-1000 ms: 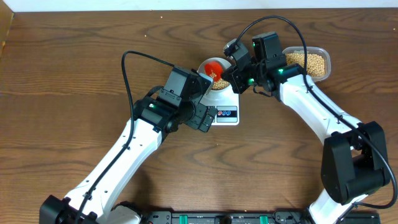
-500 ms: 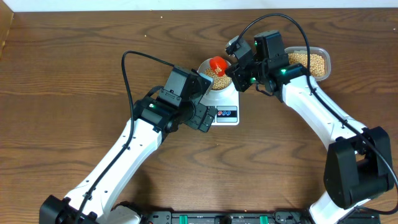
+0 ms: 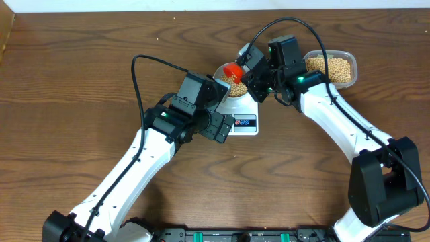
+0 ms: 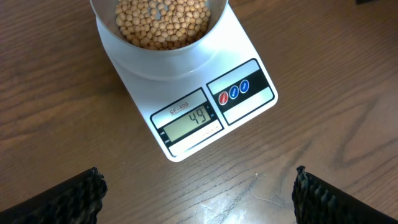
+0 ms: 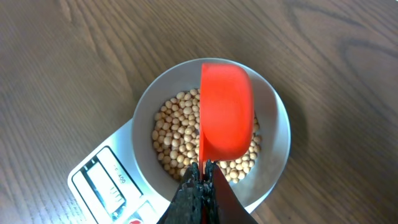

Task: Scoop item into bowl and weigh 50g on scale
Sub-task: 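Hold the red scoop over the bowl, tilting it slightly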

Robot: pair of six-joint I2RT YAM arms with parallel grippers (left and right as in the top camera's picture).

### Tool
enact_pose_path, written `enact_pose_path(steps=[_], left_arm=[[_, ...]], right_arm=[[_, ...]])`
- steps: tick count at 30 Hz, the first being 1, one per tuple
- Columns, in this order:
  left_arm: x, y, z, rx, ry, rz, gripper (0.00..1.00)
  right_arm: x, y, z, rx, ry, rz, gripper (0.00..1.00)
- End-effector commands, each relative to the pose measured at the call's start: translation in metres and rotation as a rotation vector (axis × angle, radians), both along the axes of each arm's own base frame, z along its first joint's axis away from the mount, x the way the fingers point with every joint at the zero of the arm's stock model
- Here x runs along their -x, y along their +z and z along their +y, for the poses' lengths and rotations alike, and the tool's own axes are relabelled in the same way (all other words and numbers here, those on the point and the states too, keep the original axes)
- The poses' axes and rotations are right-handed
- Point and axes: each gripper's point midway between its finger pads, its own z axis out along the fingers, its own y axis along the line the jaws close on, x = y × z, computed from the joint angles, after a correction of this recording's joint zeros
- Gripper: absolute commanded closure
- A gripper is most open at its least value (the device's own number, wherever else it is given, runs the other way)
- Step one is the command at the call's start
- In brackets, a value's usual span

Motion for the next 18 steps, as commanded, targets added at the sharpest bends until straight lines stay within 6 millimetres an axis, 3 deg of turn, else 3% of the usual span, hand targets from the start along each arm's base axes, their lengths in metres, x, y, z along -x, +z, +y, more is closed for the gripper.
enact_pose_path(steps=[1, 18], left_arm=[[-0.0002, 0.0038, 0.0004, 0.009, -0.005, -0.008, 0.02], [-0.0001, 0.0037, 0.0004, 0.009, -0.005, -0.008, 0.02]], right_arm=[[0.0002, 0.0121, -0.0001, 0.008, 0.019, -0.046, 0.99], [0.0021, 0.0140, 0.0018, -0.056, -0.024, 0.015, 0.99]])
